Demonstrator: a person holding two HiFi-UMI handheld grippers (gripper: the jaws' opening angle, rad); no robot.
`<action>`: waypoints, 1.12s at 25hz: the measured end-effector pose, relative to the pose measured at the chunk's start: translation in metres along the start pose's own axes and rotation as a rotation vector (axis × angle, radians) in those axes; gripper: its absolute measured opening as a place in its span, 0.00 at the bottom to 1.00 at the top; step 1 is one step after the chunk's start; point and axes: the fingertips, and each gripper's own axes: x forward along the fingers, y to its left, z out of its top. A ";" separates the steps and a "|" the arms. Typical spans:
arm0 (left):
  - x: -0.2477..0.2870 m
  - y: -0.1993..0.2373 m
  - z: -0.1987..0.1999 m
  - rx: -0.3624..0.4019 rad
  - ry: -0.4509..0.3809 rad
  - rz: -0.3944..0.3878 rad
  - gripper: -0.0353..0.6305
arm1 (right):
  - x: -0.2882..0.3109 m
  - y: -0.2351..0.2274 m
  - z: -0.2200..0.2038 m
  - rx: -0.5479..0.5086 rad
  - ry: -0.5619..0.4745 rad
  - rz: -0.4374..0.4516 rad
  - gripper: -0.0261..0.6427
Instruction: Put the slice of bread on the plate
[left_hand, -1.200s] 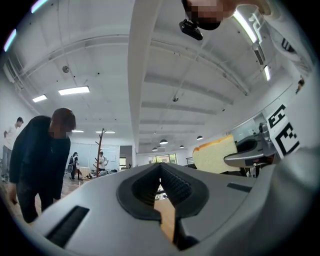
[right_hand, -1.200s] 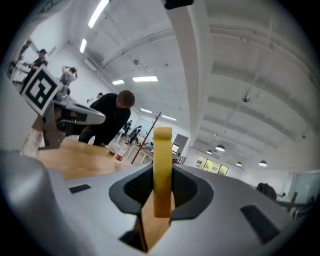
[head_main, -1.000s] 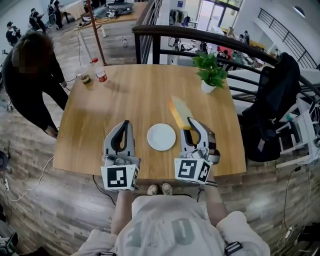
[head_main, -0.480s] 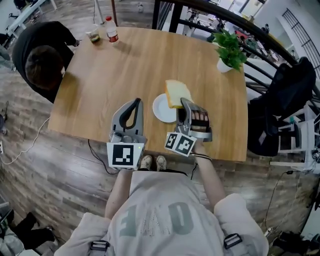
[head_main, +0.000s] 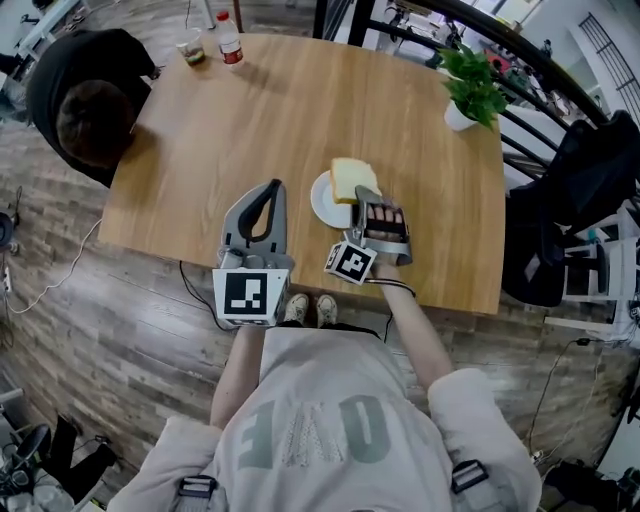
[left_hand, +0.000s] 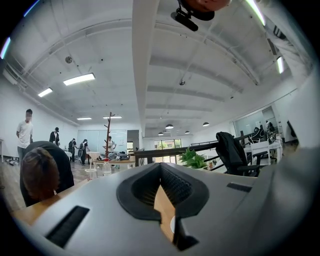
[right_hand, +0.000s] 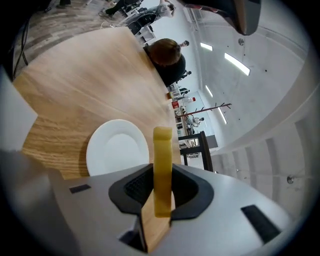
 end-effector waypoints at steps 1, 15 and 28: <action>0.001 0.000 -0.001 0.003 0.002 0.003 0.07 | 0.004 0.005 -0.003 -0.009 0.013 0.002 0.18; 0.002 0.001 -0.010 0.015 0.026 0.004 0.07 | 0.015 0.037 -0.003 -0.055 0.019 0.093 0.18; 0.003 0.002 -0.017 -0.006 0.032 0.001 0.07 | 0.005 0.052 -0.001 -0.001 -0.012 0.265 0.33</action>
